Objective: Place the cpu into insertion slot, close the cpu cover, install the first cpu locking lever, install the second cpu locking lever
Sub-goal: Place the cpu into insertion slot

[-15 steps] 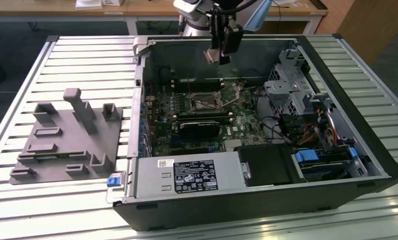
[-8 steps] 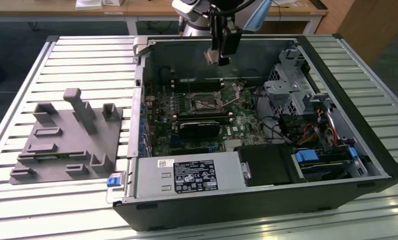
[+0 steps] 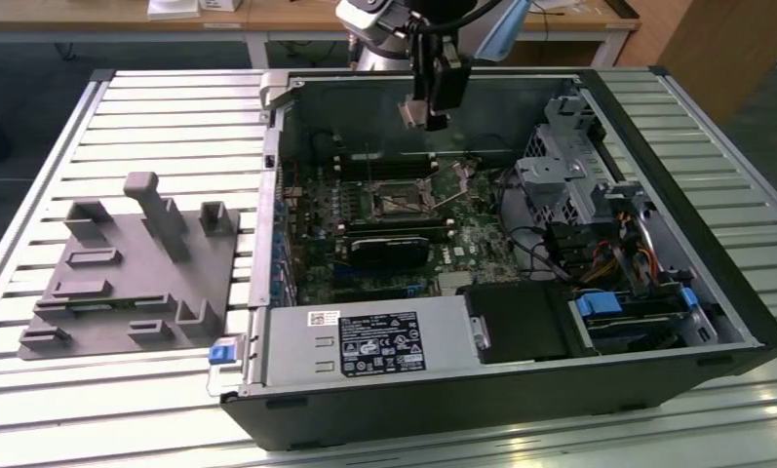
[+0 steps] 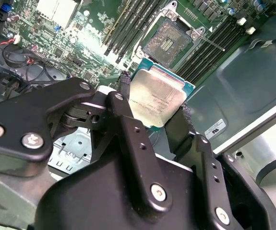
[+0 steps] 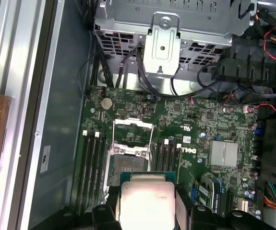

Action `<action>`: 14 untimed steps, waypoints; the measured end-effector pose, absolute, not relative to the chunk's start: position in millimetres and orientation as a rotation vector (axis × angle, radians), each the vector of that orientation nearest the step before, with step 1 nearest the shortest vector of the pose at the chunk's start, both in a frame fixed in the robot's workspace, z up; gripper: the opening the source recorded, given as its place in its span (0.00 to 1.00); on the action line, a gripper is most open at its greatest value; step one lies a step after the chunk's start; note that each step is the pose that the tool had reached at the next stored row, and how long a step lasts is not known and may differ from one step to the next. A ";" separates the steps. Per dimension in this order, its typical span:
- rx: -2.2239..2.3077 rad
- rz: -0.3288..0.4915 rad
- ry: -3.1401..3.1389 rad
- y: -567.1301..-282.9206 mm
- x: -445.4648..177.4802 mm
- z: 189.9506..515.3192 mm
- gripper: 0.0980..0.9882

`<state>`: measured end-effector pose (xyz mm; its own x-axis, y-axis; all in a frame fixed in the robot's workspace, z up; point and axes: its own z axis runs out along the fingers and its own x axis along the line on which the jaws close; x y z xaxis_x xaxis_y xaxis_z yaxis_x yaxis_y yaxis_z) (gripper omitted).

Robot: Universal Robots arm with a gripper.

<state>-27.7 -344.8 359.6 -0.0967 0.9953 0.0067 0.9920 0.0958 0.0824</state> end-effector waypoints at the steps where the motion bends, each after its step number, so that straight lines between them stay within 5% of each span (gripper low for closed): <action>1: 2.076 0.100 2.287 -344.8 -27.7 359.0 0.50; 14: 2.074 0.083 2.277 -344.8 -27.7 352.3 0.50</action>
